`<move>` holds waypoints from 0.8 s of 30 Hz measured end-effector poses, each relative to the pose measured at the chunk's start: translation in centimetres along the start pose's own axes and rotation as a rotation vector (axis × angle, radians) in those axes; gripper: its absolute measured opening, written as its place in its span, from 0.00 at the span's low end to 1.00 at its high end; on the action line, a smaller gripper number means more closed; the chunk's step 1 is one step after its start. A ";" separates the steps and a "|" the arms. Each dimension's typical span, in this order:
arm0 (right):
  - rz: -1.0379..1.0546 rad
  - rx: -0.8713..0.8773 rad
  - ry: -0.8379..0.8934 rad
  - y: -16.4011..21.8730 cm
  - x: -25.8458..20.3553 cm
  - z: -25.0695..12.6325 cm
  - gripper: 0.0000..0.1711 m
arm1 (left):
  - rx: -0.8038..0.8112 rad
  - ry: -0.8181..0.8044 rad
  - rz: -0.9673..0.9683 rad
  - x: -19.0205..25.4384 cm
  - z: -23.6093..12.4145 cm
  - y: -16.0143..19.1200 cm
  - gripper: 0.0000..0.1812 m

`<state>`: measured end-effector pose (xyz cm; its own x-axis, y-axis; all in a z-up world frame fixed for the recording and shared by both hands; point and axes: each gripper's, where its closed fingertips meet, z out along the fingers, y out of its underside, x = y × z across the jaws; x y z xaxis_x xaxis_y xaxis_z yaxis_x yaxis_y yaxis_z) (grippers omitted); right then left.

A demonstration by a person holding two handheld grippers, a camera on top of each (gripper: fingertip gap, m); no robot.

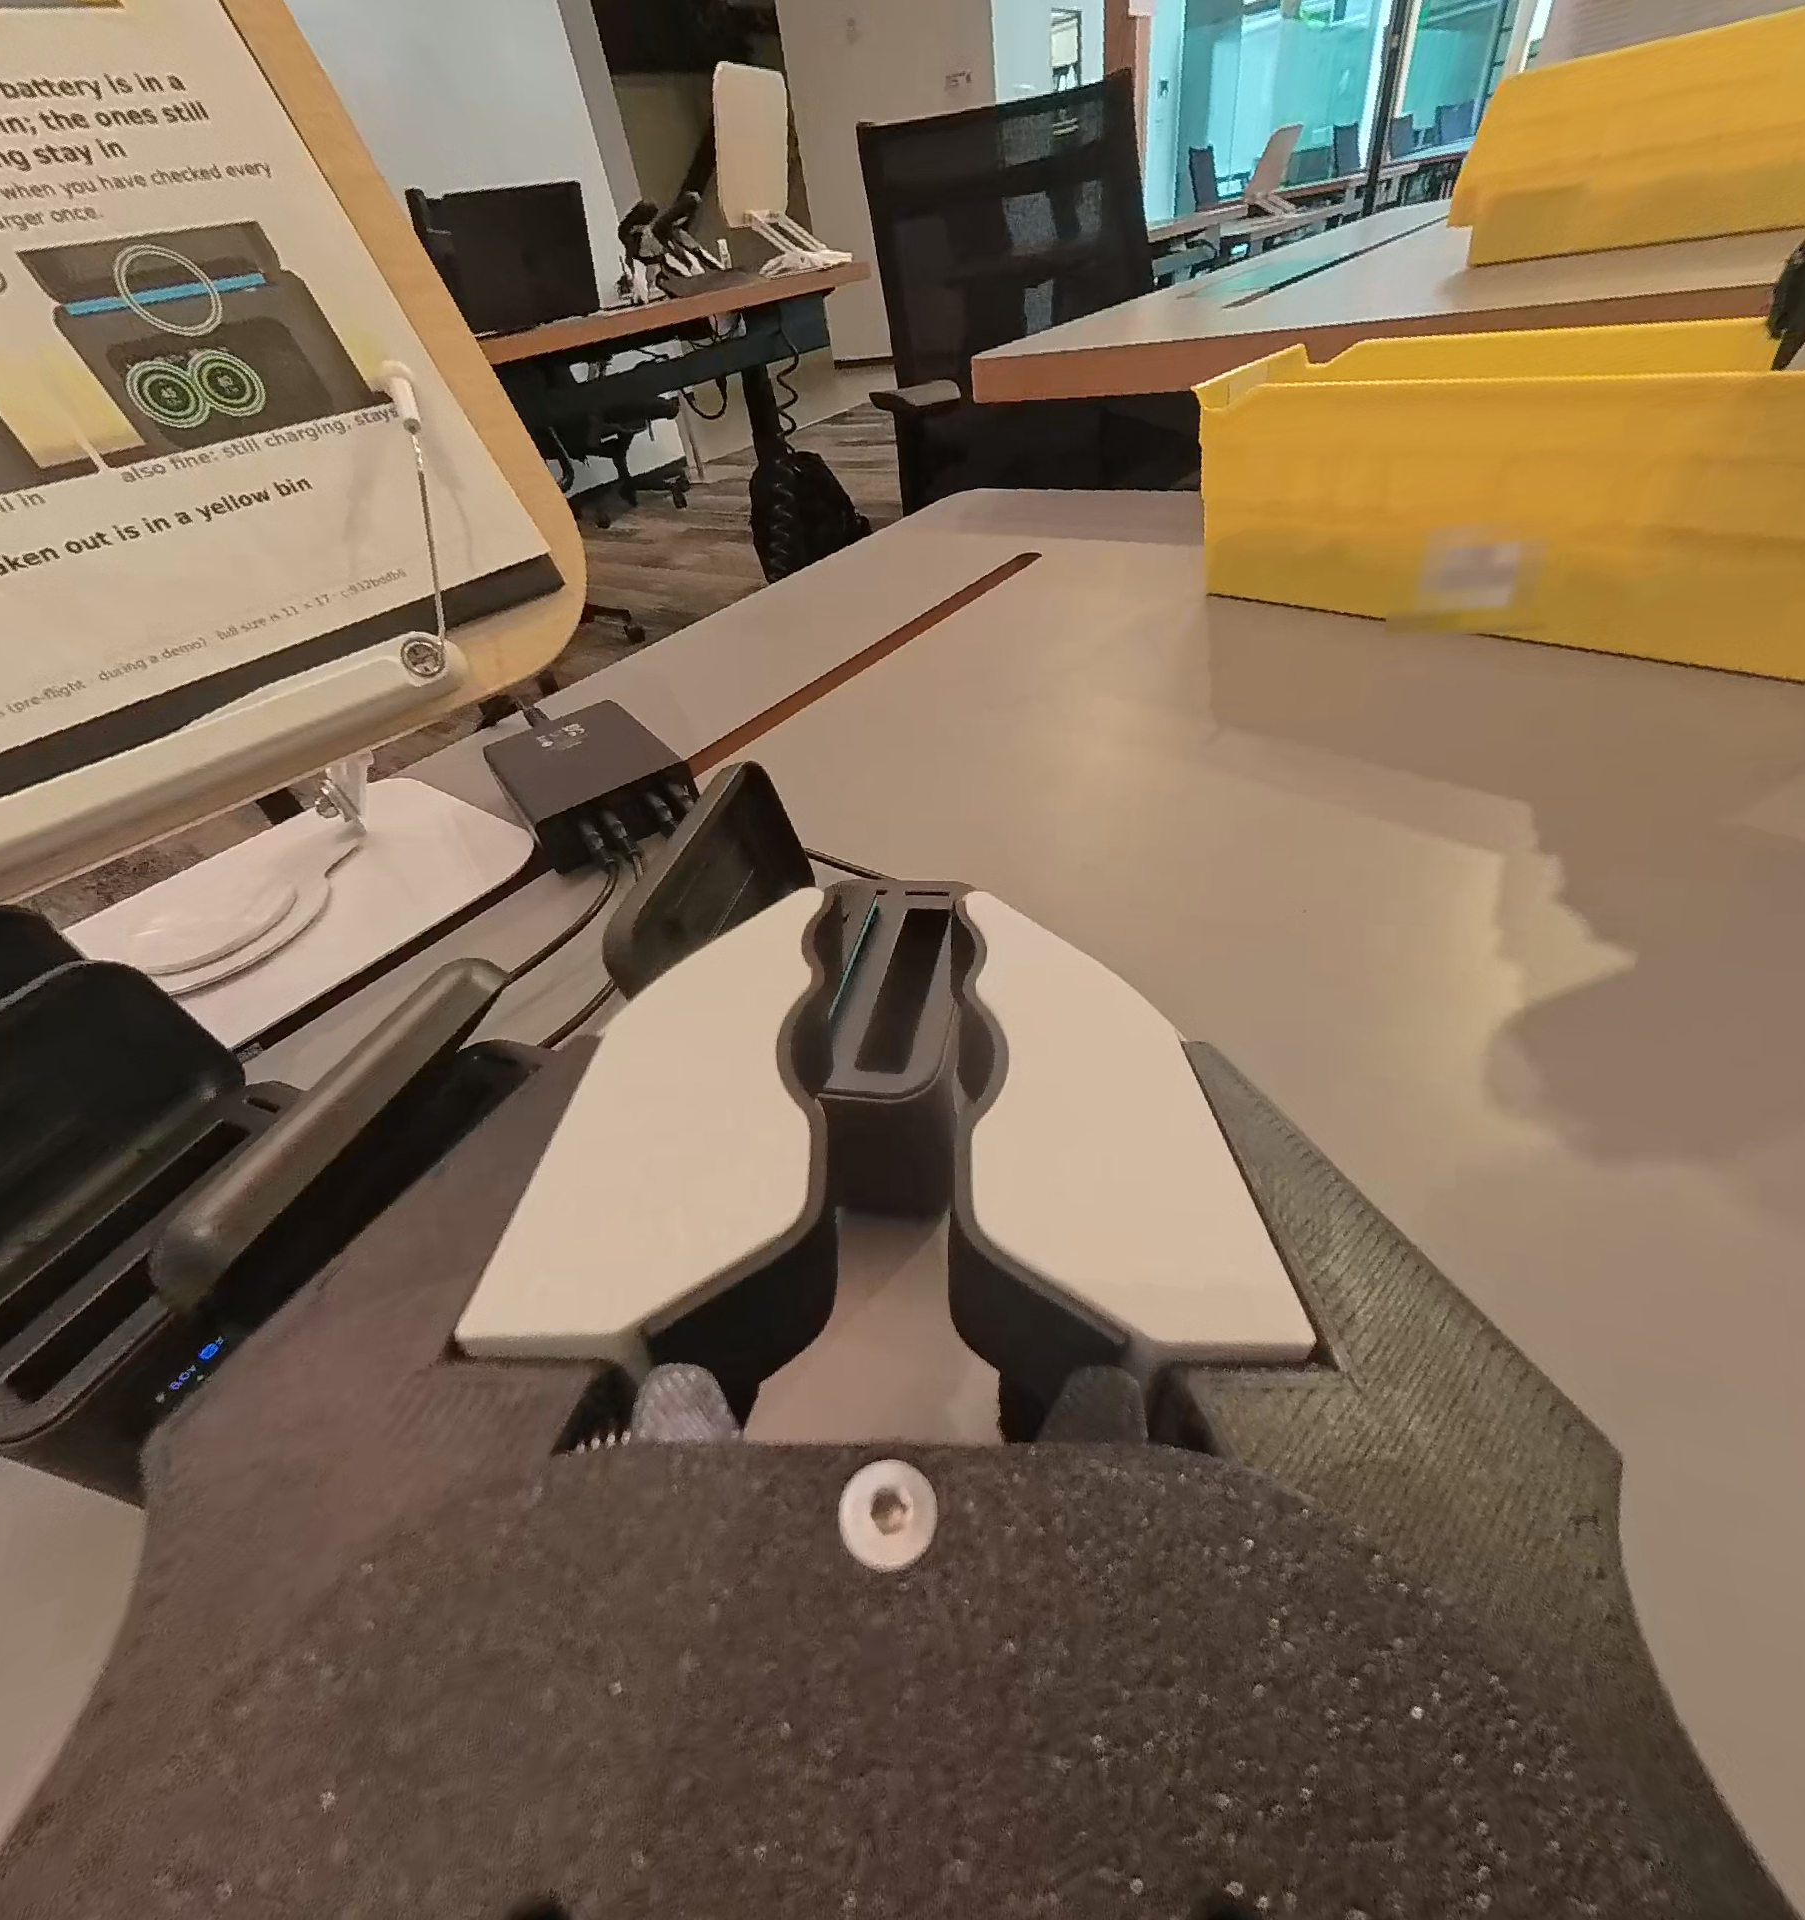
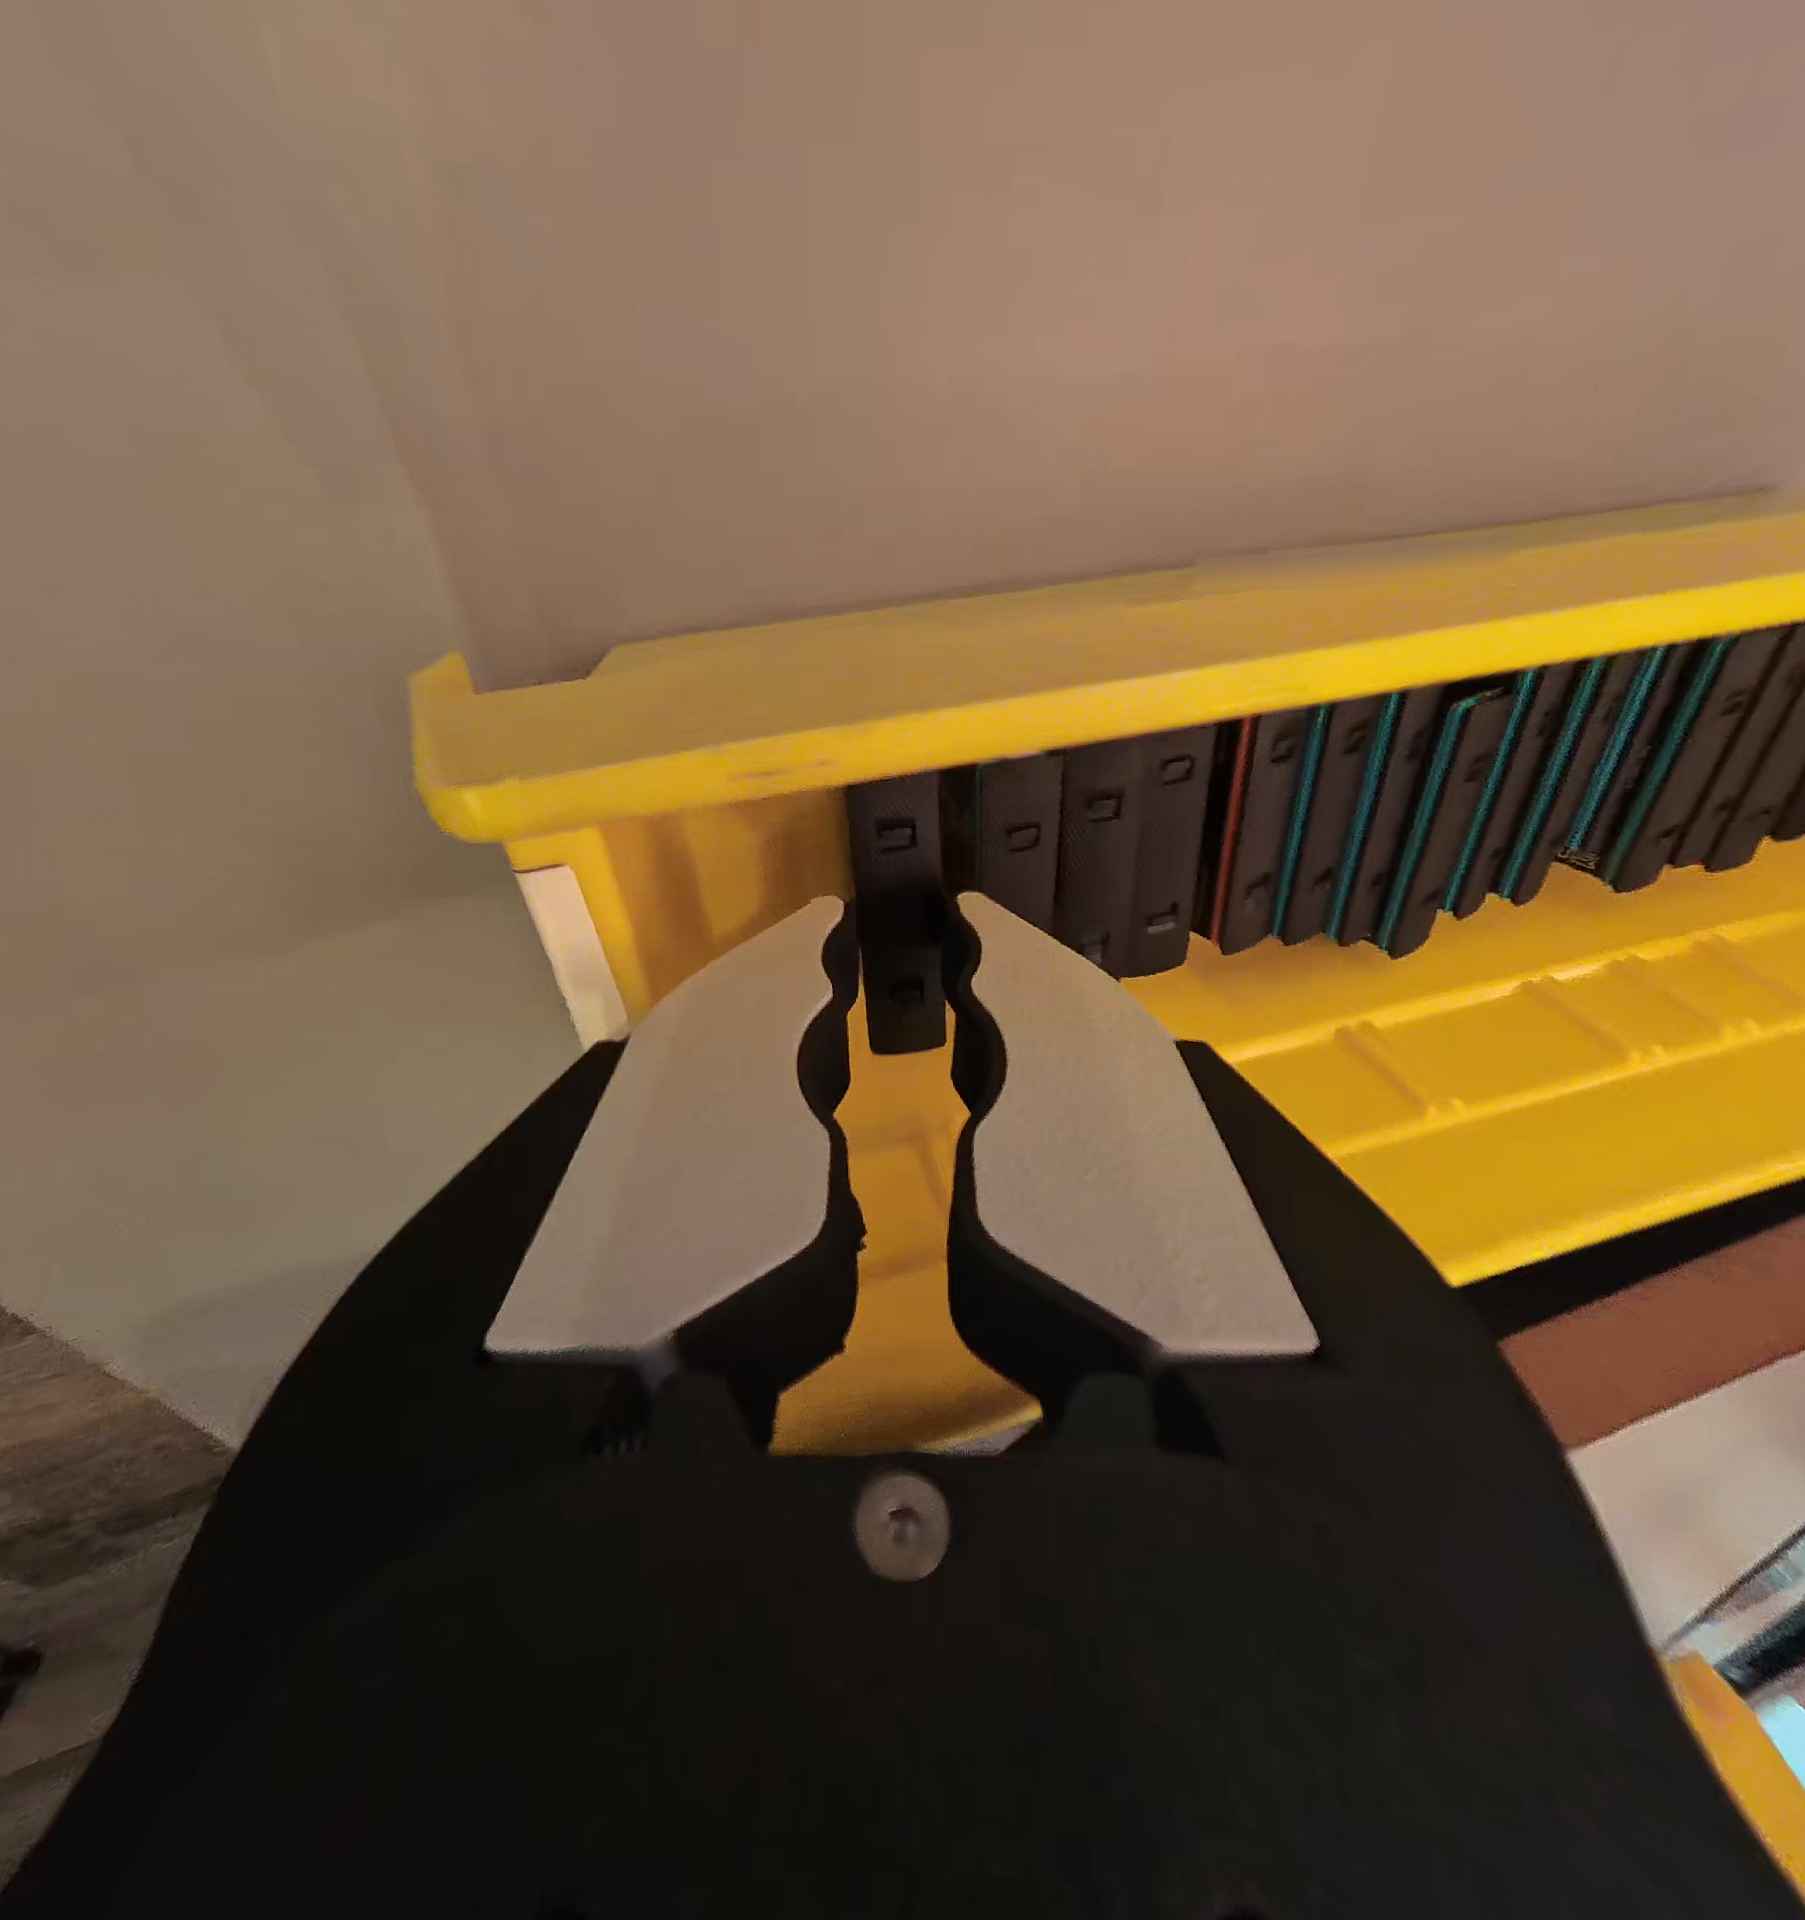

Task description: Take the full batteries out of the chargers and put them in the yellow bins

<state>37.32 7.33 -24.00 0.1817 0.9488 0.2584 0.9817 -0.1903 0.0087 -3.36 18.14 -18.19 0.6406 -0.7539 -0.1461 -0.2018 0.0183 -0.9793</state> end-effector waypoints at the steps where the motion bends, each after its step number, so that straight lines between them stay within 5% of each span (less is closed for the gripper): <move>1: -0.004 -0.009 0.009 0.0 0.1 0.1 0.08 | -0.001 -0.003 -0.001 -0.1 0.0 0.0 0.11; 17: 0.081 -0.006 0.250 0.3 3.9 -2.9 0.11 | -0.017 -0.028 -0.008 -0.8 -0.1 0.2 0.11; 24: 0.235 0.314 0.710 -6.6 10.2 -11.7 0.17 | -0.036 -0.079 -0.029 -2.1 -0.6 0.3 0.09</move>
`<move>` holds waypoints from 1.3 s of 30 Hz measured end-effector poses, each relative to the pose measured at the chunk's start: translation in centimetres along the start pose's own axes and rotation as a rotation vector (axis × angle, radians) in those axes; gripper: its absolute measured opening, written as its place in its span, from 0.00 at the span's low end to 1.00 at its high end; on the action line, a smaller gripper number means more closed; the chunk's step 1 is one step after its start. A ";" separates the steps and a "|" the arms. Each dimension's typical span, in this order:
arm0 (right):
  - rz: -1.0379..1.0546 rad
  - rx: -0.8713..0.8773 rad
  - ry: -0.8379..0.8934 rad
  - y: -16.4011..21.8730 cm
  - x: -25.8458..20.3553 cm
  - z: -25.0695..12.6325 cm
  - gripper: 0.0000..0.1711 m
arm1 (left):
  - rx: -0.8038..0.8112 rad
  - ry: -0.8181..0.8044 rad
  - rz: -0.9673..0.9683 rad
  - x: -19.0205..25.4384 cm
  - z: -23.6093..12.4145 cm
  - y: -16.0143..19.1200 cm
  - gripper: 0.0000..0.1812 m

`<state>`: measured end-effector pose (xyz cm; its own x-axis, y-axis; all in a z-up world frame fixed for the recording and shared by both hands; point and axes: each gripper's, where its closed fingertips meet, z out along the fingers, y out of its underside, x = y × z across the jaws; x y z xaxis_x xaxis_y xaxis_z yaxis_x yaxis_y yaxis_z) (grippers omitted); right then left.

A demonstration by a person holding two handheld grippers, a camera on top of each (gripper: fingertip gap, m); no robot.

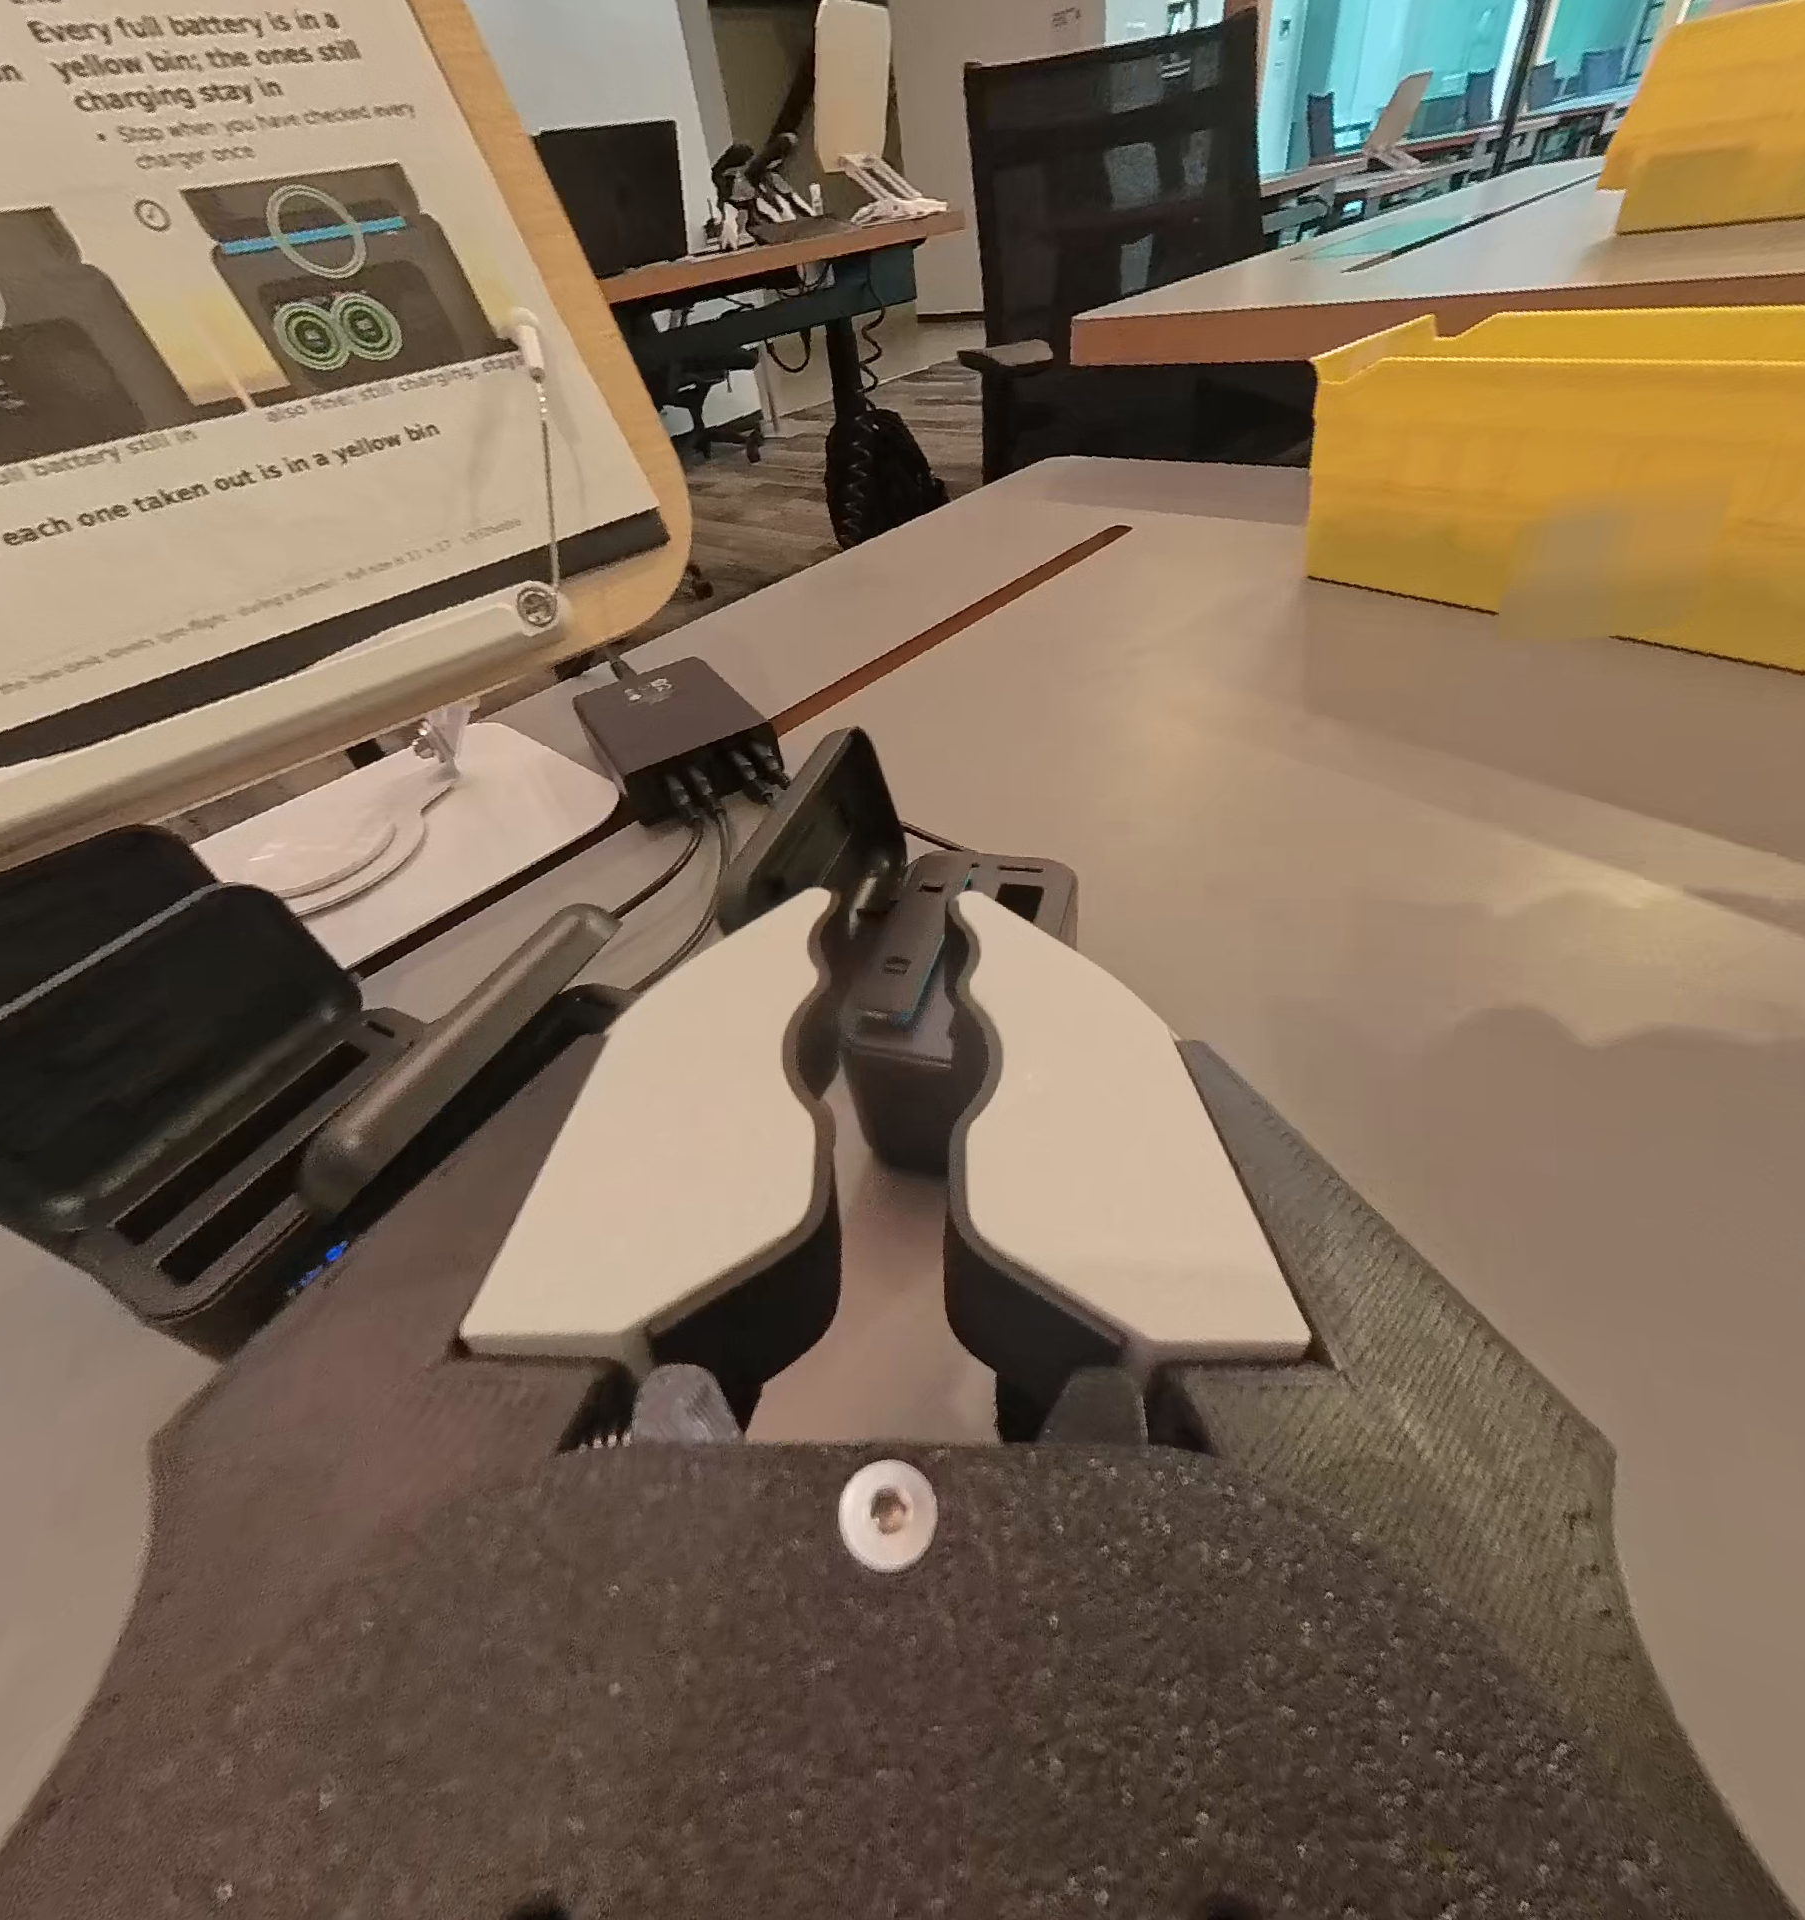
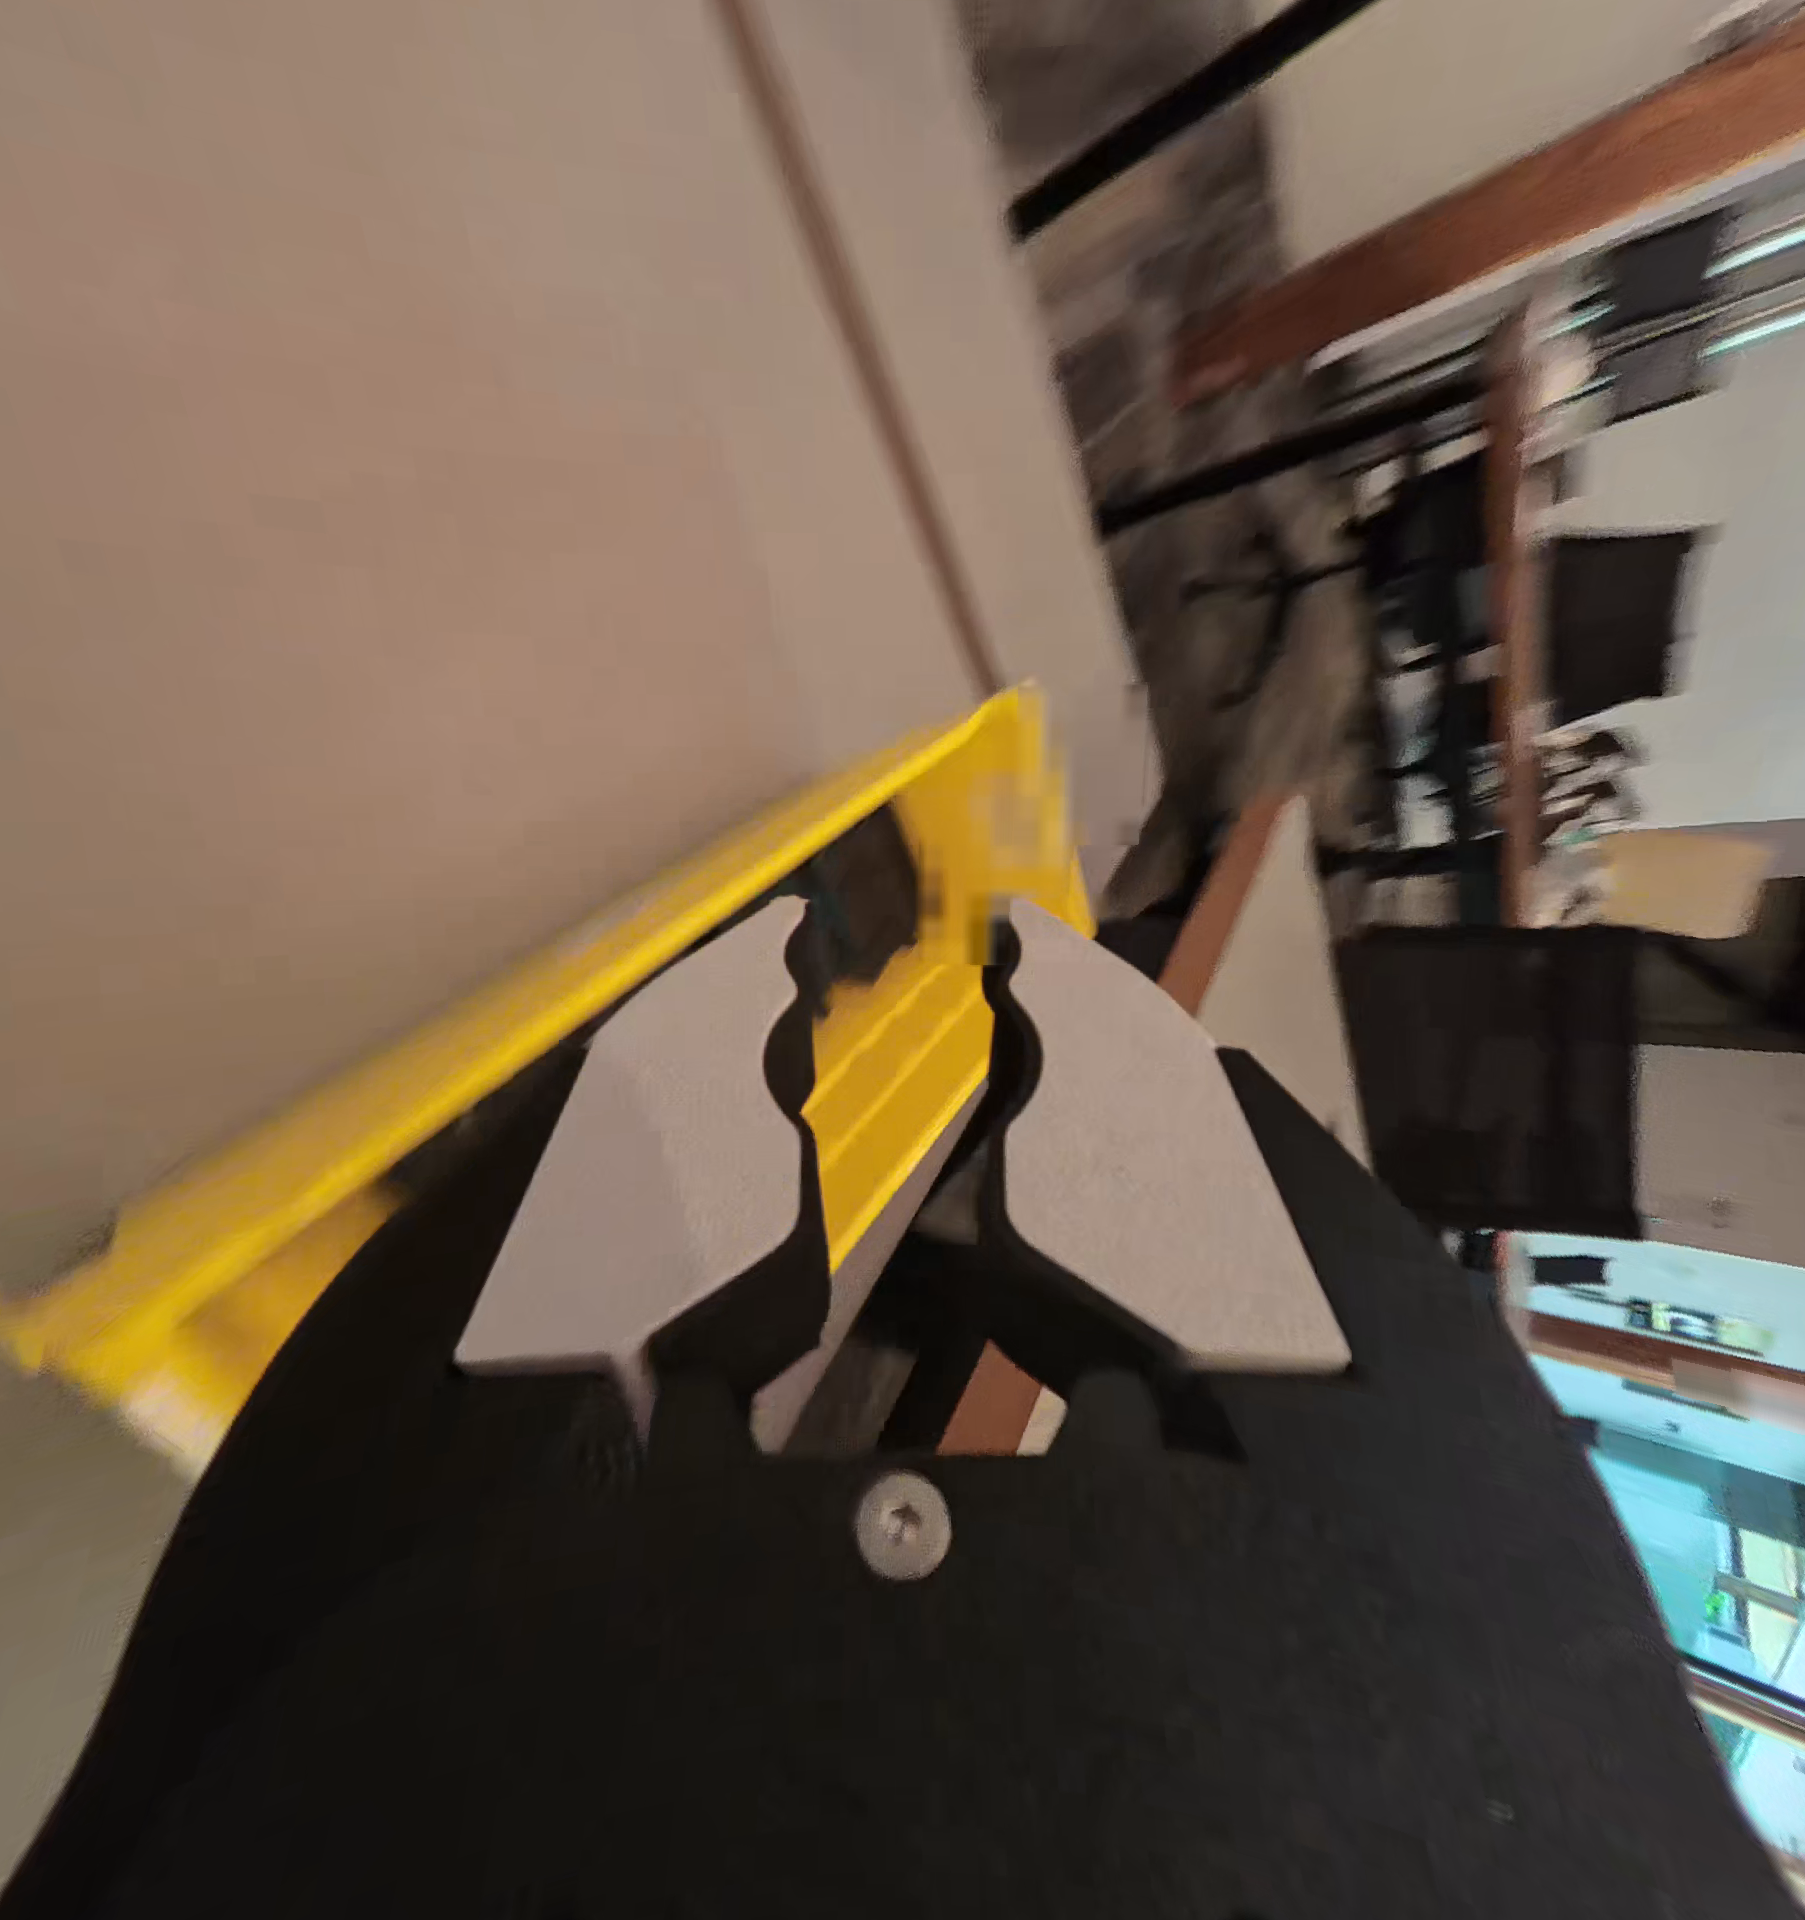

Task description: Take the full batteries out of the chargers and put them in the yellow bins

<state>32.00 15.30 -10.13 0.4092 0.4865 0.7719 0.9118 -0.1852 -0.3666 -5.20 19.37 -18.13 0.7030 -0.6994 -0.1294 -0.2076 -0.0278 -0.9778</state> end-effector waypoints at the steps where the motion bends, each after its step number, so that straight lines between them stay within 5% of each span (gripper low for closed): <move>1: 0.026 0.062 0.059 -2.0 0.6 -0.3 0.19 | -0.007 -0.008 0.000 -0.2 0.0 0.1 0.09; 10: 0.537 0.476 -0.026 -16.7 -3.0 1.2 0.43 | -0.132 0.005 -0.036 -0.9 0.4 2.5 0.17; 19: 0.885 0.523 -0.312 -26.5 -11.4 7.4 0.48 | -0.240 0.019 -0.089 -0.6 1.0 4.1 0.34; 31: 0.899 0.419 -0.374 -29.1 -17.7 11.7 0.49 | -0.408 0.108 -0.019 1.3 3.0 6.8 0.45; 35: 0.893 0.393 -0.371 -29.0 -18.7 12.4 0.46 | -0.448 0.105 0.022 1.5 3.5 7.4 0.31; 39: 0.878 0.362 -0.377 -29.0 -19.6 12.9 0.45 | -0.454 0.112 0.004 1.7 3.1 7.4 0.30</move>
